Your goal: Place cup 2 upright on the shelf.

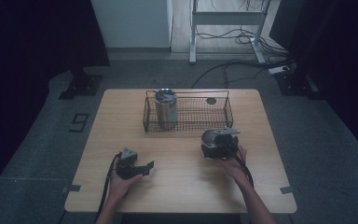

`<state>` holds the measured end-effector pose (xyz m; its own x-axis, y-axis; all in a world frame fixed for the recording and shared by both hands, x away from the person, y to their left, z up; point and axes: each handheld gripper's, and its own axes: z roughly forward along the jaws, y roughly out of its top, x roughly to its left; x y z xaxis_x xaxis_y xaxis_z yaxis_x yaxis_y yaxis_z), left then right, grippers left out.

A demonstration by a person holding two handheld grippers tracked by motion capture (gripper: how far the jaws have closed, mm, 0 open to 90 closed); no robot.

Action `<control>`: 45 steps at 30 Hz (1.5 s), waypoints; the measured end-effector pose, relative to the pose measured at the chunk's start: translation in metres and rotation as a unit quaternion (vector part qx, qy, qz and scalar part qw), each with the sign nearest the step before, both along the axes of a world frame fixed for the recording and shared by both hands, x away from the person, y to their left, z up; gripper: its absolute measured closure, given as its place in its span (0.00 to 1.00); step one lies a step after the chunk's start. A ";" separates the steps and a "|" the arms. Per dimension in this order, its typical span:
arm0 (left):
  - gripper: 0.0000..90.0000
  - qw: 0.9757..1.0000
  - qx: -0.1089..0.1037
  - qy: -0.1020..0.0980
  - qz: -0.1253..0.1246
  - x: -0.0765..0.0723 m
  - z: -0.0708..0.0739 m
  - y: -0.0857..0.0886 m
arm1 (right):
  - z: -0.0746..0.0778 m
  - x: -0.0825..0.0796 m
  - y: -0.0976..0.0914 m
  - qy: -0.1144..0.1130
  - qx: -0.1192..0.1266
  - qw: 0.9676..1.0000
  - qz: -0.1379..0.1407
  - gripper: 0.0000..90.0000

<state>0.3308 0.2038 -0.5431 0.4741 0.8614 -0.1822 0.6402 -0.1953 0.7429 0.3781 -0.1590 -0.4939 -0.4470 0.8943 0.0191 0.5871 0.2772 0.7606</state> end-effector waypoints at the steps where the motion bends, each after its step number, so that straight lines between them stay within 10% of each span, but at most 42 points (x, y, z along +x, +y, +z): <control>1: 0.16 1.000 0.000 0.000 0.000 0.000 0.000 0.000 | 0.000 0.000 0.000 0.001 -0.001 1.000 0.000 0.07; 45: 0.17 1.000 -0.003 0.001 -0.004 -0.001 -0.001 0.001 | 0.036 -0.008 -0.016 -0.027 0.024 0.999 0.011 0.08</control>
<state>0.3302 0.2049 -0.5443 0.4805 0.8563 -0.1892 0.6408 -0.1955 0.7424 0.3697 -0.1752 -0.4579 -0.4686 0.8826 0.0372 0.5389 0.2522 0.8037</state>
